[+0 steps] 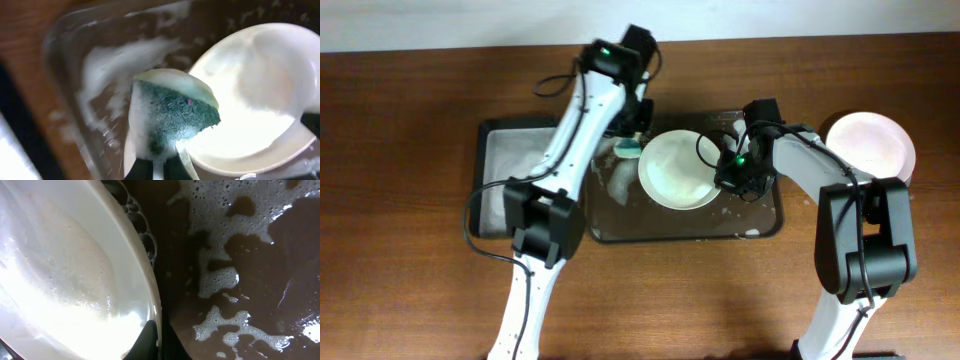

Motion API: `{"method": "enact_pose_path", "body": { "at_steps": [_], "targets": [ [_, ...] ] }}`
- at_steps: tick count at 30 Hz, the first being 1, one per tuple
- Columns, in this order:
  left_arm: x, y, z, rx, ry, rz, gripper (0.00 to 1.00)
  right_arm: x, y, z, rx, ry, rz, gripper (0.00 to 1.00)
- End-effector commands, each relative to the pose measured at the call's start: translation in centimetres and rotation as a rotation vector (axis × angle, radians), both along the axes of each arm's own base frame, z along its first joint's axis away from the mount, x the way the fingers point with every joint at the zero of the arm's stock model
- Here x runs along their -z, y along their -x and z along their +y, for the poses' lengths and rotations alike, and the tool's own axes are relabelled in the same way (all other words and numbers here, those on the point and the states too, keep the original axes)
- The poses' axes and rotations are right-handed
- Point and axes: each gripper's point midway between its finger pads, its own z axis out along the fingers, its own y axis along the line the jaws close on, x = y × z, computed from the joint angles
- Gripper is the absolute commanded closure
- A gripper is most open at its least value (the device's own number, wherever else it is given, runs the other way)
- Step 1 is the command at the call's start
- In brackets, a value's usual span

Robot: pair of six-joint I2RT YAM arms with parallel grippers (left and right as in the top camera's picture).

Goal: Clean dirty plates on tray and stack at the side
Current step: 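Lift the plate with the right gripper, move sponge aside with left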

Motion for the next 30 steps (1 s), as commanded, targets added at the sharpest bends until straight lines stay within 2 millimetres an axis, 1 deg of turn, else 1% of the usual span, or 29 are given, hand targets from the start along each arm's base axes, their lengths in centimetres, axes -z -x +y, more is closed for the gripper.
{"method": "enact_pose_path", "body": {
  "at_steps": [1, 3, 5, 8, 10, 12, 15, 17, 19, 20, 22, 23, 25, 27, 29, 30],
  "targets": [
    [-1.2, 0.4, 1.8, 0.014, 0.018, 0.033, 1.0, -0.3, 0.9, -1.9, -0.048, 0.121, -0.024, 0.96],
    [-1.0, 0.5, 2.5, 0.013, 0.012, 0.05, 1.0, -2.6, 0.4, -3.1, -0.032, 0.192, -0.086, 0.96],
    [-0.8, 0.5, 2.6, 0.011, 0.011, 0.054, 1.0, -5.3, 0.4, -4.6, -0.006, 0.272, -0.144, 0.96],
    [-0.1, 0.5, 2.5, 0.013, 0.008, 0.063, 0.99, -9.3, 0.9, -7.1, 0.067, 0.398, -0.213, 0.96],
    [0.7, 0.5, 2.2, 0.019, 0.008, 0.07, 0.99, -11.7, 1.4, -8.5, 0.096, 0.468, -0.262, 0.96],
    [2.2, 0.5, 2.0, 0.022, 0.003, 0.084, 0.99, -14.0, 1.8, -9.4, 0.114, 0.547, -0.319, 0.96],
    [4.1, 0.7, 2.0, 0.021, -0.002, 0.107, 1.0, -15.5, 2.4, -10.0, 0.12, 0.672, -0.355, 0.96],
    [5.8, 1.2, 1.2, 0.022, 0.048, 0.145, 1.0, -16.8, 2.6, -10.0, 0.105, 0.822, -0.394, 0.96],
    [6.8, 1.5, 0.7, 0.021, 0.085, 0.166, 1.0, -18.3, 3.0, -10.1, 0.14, 0.972, -0.443, 0.96],
    [7.3, 1.6, 0.7, 0.021, 0.09, 0.174, 1.0, -19.5, 3.2, -9.7, 0.149, 1.068, -0.489, 0.96],
    [7.5, 1.7, 0.7, 0.021, 0.087, 0.179, 0.99, -21.2, 3.4, -8.5, 0.148, 1.176, -0.568, 0.96],
    [7.5, 1.8, 0.7, 0.022, 0.087, 0.179, 1.0, -22.0, 3.4, -7.6, 0.143, 1.221, -0.616, 0.96],
    [7.5, 1.7, 0.5, 0.025, 0.089, 0.174, 1.0, -23.0, 3.5, -6.4, 0.122, 1.286, -0.676, 0.96],
    [7.5, 1.5, 0.5, 0.025, 0.091, 0.169, 0.99, -23.6, 3.6, -5.3, 0.103, 1.337, -0.721, 0.96],
    [7.5, 1.4, 0.4, 0.026, 0.093, 0.162, 0.99, -23.3, 3.6, -4.4, 0.07, 1.367, -0.733, 0.96],
    [7.5, 1.3, 0.4, 0.026, 0.095, 0.159, 1.0, -22.9, 3.5, -4.4, 0.052, 1.381, -0.722, 0.96]
  ]
}}
